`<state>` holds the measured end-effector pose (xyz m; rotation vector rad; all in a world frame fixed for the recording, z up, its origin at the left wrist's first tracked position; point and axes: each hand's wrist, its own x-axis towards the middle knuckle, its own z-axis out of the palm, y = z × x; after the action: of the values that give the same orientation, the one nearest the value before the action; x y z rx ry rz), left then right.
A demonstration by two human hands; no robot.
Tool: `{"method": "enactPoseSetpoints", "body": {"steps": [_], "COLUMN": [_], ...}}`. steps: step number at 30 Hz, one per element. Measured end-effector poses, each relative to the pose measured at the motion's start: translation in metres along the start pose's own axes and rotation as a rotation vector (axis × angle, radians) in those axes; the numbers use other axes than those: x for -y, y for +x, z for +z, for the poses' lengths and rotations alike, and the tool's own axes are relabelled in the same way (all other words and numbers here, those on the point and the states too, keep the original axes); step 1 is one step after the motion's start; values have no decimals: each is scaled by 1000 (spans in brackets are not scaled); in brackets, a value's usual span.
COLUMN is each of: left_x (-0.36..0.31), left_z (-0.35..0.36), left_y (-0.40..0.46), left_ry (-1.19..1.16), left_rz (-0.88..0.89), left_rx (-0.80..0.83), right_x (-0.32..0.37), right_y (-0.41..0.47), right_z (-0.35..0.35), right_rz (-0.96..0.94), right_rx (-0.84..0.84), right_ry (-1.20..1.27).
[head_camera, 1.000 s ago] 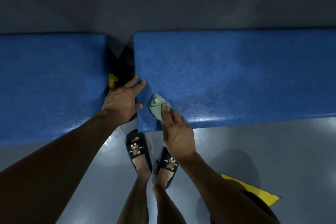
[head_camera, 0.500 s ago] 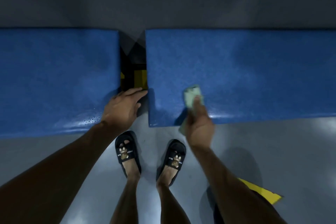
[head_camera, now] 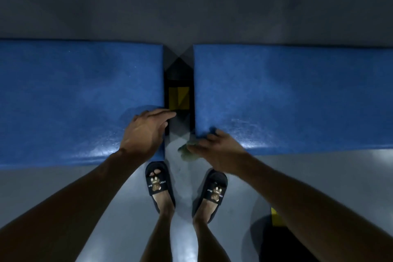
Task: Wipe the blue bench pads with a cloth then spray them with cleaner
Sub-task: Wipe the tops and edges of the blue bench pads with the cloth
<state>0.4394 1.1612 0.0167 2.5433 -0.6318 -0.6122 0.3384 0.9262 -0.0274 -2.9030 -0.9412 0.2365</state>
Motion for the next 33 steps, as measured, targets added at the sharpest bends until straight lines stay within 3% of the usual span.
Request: {"method": "enactPoseSetpoints", "body": {"steps": [2,4,7,12,17,21,25,30,33], "left_x": [3,4,6,13,17,21,20,22,23], "left_z": [-1,-1,-1,2,5,10,8,4,4], "left_y": [1,0,-1,5,15,20,26,31,33], "left_ry": [-8,-11,-27,-76,-94,-63,-69,-104,-120], "left_rz": [22,38,38,21,26,32,49,81,83], "left_rx": [-15,-38,-63,-65,-68,-65,-94,-118,-119], "right_x": [-27,-49,-40,46,0,-62,-57,37,37], "right_y": [32,67,73,-12,15,84,105,9,-14], "right_z": [-7,-20,-20,-1,-2,-19,-17,-10,-16], "right_rz": [96,307,491,356,181,380,626,525,415], "right_rx": [17,12,-70,40,117,24,-45,4,71], "right_ry": [-66,-117,-70,126,43,-80,-47,107,29]}}
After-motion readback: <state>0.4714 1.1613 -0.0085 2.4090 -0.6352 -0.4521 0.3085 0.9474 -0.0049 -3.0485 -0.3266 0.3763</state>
